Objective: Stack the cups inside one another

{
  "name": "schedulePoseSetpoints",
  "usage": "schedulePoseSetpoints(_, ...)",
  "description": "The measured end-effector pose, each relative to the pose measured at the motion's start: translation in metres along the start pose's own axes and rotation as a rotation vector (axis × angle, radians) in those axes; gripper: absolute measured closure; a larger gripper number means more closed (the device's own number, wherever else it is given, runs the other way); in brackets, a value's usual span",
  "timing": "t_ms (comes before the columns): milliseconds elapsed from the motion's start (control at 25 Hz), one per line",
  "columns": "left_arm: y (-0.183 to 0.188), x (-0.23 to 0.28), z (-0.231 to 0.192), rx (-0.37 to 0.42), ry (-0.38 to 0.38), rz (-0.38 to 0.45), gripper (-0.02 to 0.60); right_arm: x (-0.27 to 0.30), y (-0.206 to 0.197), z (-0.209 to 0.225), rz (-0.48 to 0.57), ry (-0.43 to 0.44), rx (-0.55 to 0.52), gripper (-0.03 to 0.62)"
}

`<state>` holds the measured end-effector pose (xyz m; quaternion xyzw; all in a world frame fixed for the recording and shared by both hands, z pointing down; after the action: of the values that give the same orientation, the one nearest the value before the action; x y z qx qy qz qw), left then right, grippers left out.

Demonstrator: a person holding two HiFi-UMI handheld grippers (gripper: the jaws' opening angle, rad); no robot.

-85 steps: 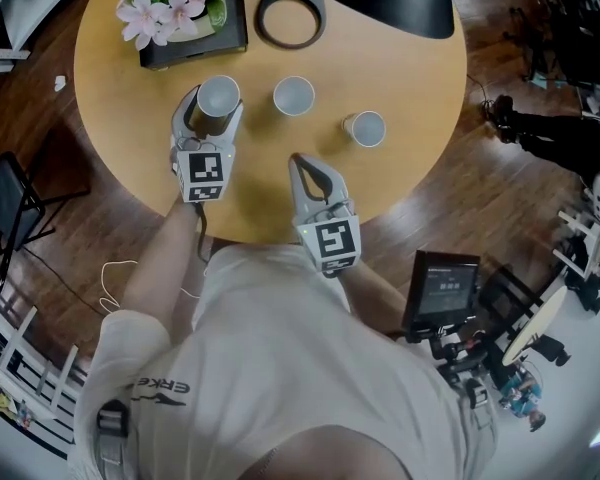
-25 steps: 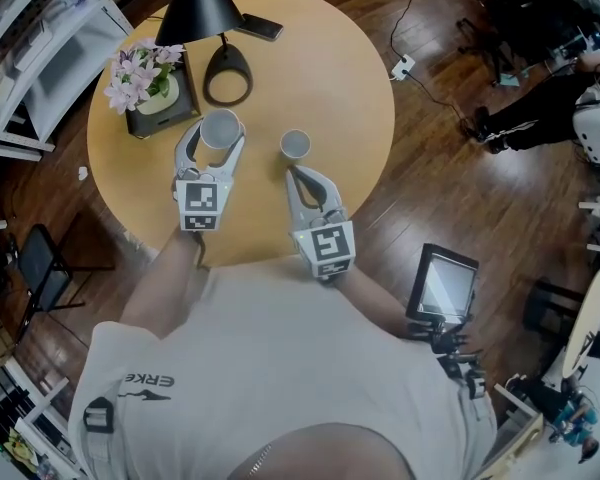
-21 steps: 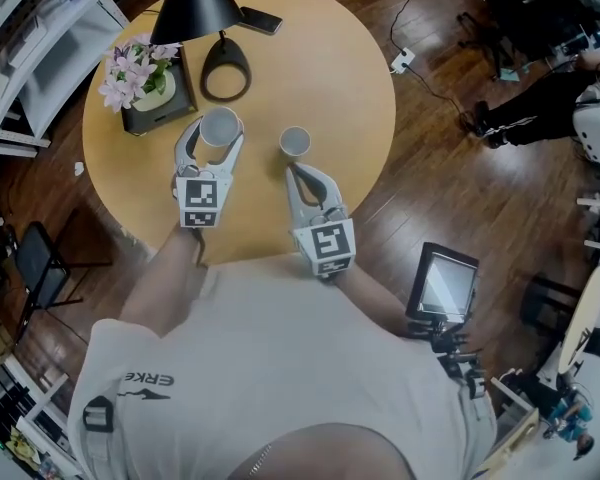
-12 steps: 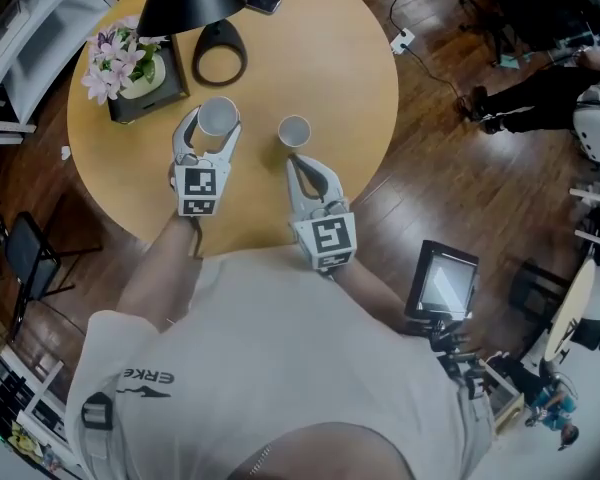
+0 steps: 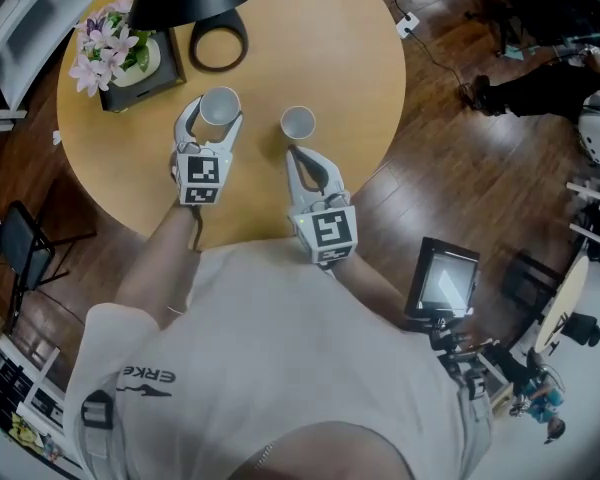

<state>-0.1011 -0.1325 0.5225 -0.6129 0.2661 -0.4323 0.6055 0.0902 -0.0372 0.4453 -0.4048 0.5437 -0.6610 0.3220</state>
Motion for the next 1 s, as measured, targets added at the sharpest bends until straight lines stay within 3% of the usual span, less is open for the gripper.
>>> schedulePoseSetpoints(760, -0.016, 0.006, 0.005, 0.034, -0.023, -0.066, 0.241, 0.004, -0.004, 0.003, -0.023, 0.001, 0.006, 0.58)
schedulePoseSetpoints(1000, -0.015, 0.002, 0.003, 0.011, -0.034, -0.087, 0.218, 0.005, -0.002, 0.003, -0.019, 0.007, 0.009, 0.58)
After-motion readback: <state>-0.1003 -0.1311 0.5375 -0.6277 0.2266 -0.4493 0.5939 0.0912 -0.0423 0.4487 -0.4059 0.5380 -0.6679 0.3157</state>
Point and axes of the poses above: the fingertips, and each gripper's own axes: x forward along the fingers, z to its right, y out of its top, the point moved 9 cm from there along -x, backward along the fingers, and after that the axes turned 13 degrees about z, right-handed, at the moved point
